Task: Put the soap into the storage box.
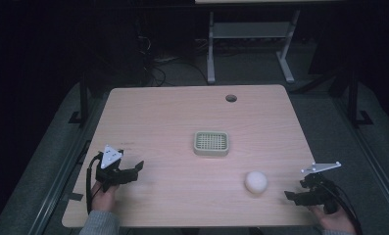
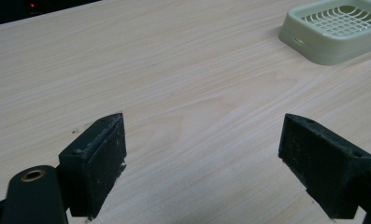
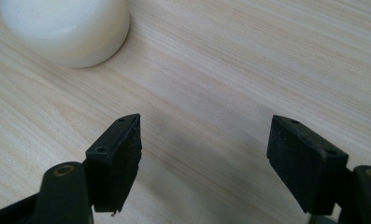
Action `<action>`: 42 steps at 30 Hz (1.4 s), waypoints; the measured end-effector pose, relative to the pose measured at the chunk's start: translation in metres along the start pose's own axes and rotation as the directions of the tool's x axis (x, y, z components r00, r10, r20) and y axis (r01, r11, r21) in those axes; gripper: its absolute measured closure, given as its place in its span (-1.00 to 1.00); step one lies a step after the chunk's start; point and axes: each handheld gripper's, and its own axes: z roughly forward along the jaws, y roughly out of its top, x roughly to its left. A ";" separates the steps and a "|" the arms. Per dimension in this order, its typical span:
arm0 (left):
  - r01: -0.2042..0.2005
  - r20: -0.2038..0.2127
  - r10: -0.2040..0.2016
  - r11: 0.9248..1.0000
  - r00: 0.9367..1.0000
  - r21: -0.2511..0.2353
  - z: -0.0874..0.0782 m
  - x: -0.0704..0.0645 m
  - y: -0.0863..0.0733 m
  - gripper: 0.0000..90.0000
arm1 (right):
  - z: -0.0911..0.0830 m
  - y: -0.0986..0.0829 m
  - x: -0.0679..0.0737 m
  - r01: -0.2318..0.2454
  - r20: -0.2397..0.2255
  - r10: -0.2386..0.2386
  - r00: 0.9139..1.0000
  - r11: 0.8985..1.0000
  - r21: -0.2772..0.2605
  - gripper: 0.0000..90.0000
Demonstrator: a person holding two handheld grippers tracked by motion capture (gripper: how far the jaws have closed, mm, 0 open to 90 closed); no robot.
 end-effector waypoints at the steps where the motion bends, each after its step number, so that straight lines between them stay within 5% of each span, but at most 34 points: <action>1: 0.000 -0.001 0.000 1.000 1.000 0.001 0.000 0.000 0.000 -0.67 | 0.000 0.000 0.000 0.006 -0.001 -0.006 1.000 1.000 0.001 -0.43; 8: -0.004 0.003 0.004 1.000 1.000 -0.004 -0.001 -0.002 0.000 -0.67 | 0.002 0.002 0.004 -0.002 -0.012 0.002 1.000 1.000 0.012 -0.44; 42: -0.002 -0.002 0.002 1.000 1.000 -0.010 -0.003 0.001 0.001 -0.67 | -0.009 0.035 0.024 0.109 -0.015 -0.108 0.994 0.992 0.060 -0.47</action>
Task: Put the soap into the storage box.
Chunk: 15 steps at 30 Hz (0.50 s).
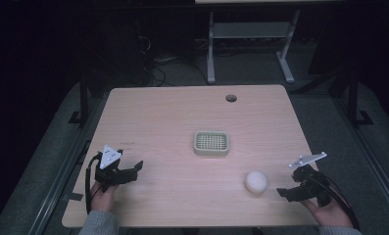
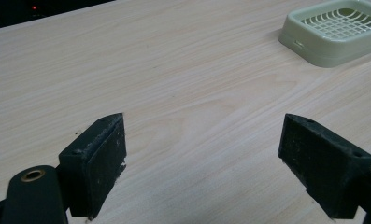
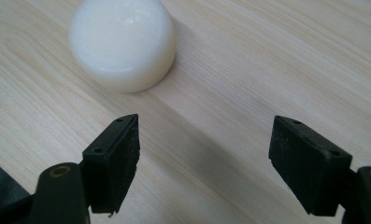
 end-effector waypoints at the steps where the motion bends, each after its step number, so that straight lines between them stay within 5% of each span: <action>1: 0.000 0.000 0.000 1.000 1.000 0.000 0.000 0.000 0.000 -0.67 | -0.001 0.001 0.001 0.000 0.000 0.000 1.000 1.000 0.006 -0.47; 15: 0.003 -0.003 -0.003 1.000 1.000 -0.002 -0.001 0.000 0.000 -0.67 | 0.001 0.018 0.008 0.043 -0.021 -0.042 0.999 0.999 0.023 -0.49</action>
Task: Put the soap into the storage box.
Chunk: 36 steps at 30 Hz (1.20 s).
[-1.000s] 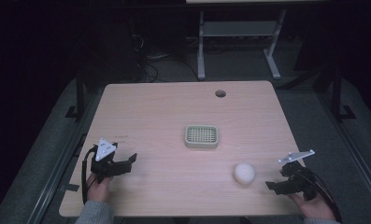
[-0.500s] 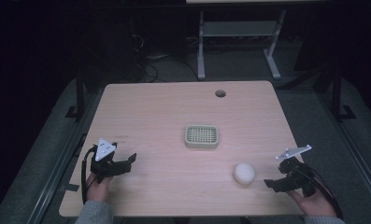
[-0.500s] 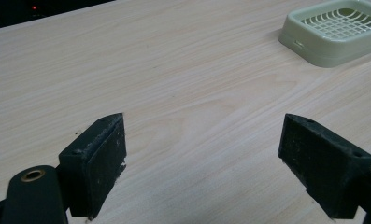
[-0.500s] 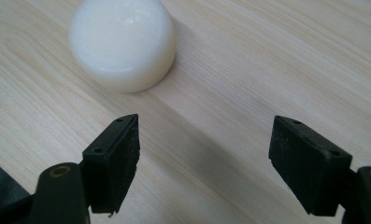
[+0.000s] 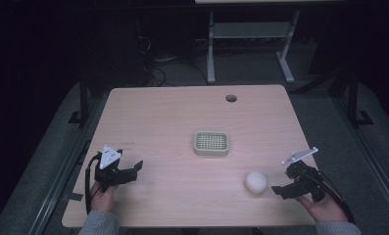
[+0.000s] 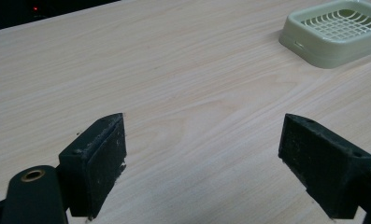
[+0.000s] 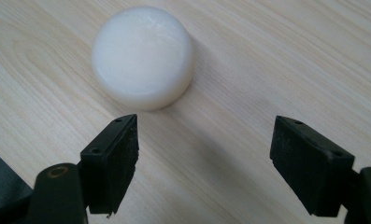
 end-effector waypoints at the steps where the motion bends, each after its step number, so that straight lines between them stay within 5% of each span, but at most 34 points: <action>1: 0.000 0.000 0.000 1.000 1.000 0.000 0.000 0.000 0.000 -0.67 | 0.000 0.001 0.000 0.007 0.000 -0.007 1.000 1.000 0.000 -0.49; 36: -0.008 0.001 0.008 1.000 1.000 -0.001 0.000 -0.001 0.001 -0.67 | 0.008 0.028 0.016 0.079 -0.047 -0.078 0.996 0.996 0.041 -0.54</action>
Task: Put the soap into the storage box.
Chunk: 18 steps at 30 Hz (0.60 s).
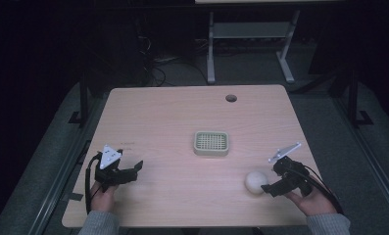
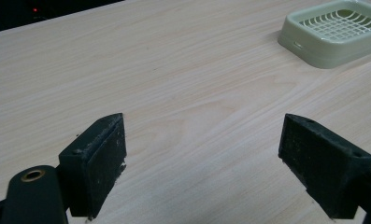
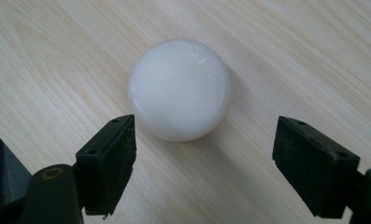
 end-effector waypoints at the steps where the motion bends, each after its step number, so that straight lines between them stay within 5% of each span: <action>1: 0.001 0.000 -0.001 1.000 1.000 -0.001 0.000 0.000 0.000 -0.67 | 0.000 0.001 0.000 0.002 0.001 -0.002 1.000 1.000 0.000 -0.54; 18: 0.006 0.000 -0.006 1.000 1.000 -0.006 -0.001 0.000 0.000 -0.67 | 0.015 0.023 0.010 0.039 0.000 -0.039 0.999 0.998 0.047 -0.62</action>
